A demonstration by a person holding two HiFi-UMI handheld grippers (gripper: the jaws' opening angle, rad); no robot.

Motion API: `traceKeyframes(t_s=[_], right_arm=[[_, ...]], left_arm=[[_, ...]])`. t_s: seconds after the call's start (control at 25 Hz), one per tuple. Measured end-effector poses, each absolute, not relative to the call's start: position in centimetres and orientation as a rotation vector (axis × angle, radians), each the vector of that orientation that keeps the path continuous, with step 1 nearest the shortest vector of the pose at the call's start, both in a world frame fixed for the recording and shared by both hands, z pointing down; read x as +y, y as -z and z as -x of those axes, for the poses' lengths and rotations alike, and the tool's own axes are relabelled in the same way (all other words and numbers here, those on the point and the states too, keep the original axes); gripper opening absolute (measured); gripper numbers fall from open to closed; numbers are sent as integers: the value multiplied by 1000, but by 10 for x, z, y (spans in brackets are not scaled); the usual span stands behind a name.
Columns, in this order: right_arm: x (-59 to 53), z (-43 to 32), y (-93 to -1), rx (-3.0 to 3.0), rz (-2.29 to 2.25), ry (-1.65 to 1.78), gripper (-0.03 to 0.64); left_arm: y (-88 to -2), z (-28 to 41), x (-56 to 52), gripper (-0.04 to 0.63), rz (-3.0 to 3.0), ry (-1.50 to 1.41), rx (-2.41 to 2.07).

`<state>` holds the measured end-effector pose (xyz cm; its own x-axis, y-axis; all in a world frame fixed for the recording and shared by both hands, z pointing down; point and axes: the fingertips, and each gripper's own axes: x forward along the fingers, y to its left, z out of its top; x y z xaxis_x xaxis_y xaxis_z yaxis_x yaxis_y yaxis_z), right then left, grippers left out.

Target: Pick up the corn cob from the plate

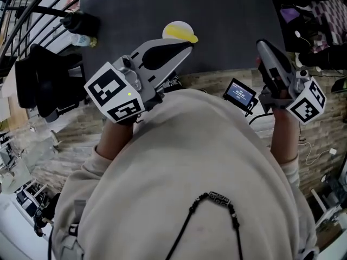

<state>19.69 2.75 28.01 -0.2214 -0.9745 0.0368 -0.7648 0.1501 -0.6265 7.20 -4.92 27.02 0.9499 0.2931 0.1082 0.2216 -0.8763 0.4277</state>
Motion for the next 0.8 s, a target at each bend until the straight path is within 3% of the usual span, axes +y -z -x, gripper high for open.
traceKeyframes(t_s=[0.8], right_arm=[[5,-191,-240,2071,1856,738,14]], left_arm=[[-272,-60,-51,6,-2618,-291,596]])
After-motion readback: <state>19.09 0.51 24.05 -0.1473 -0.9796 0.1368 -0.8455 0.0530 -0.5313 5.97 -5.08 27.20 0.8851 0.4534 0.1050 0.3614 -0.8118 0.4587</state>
